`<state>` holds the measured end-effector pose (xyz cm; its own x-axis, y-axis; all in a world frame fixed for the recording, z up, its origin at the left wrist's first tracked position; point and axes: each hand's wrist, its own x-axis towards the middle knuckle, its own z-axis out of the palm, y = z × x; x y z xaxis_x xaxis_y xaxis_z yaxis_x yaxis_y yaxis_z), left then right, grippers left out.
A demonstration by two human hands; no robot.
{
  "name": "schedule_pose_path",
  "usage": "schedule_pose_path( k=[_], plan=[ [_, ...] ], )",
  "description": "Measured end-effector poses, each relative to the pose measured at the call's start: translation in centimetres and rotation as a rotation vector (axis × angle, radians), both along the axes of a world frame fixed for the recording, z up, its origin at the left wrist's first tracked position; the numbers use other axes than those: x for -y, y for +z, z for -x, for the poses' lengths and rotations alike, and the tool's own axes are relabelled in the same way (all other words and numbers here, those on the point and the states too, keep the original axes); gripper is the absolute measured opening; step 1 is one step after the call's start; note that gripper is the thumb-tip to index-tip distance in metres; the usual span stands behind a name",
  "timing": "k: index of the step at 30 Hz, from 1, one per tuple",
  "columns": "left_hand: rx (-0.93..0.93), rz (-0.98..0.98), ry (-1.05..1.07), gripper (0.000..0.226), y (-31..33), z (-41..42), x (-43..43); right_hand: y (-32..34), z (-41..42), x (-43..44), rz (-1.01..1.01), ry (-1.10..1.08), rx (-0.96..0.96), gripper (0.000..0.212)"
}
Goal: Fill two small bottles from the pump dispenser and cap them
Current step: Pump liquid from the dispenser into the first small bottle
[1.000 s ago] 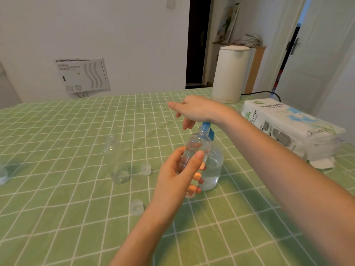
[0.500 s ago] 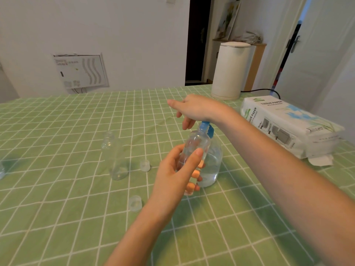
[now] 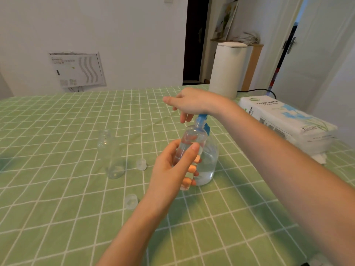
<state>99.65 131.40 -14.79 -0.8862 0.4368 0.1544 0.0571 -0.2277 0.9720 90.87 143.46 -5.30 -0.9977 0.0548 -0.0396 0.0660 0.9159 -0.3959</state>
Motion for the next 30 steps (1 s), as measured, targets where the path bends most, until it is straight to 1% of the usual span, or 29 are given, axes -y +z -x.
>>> schedule_pose_path(
  k=[6,12,16,23,26,30],
  plan=[
    [0.004,-0.008,-0.007,0.048,-0.1,0.0,0.0,-0.1,0.1,0.1,0.017,-0.006,0.019,0.064],
    [0.011,0.021,-0.007,0.048,-0.3,-0.1,0.1,-1.0,0.1,0.0,0.04,-0.024,0.091,0.069],
    [0.018,0.026,-0.003,0.049,-0.4,-0.1,0.1,-1.3,0.3,0.0,0.045,-0.032,0.087,0.07],
    [0.03,0.016,-0.003,0.05,-0.4,-0.2,0.0,-1.5,0.6,-0.3,0.073,-0.035,0.078,0.068],
    [0.023,0.02,0.005,0.052,-0.4,-0.1,0.0,-1.6,0.7,-0.4,0.091,-0.037,0.044,0.065],
    [0.024,0.026,0.014,0.055,-0.1,-0.1,0.1,-1.1,0.5,-0.2,0.061,-0.034,0.059,0.06]
  ],
)
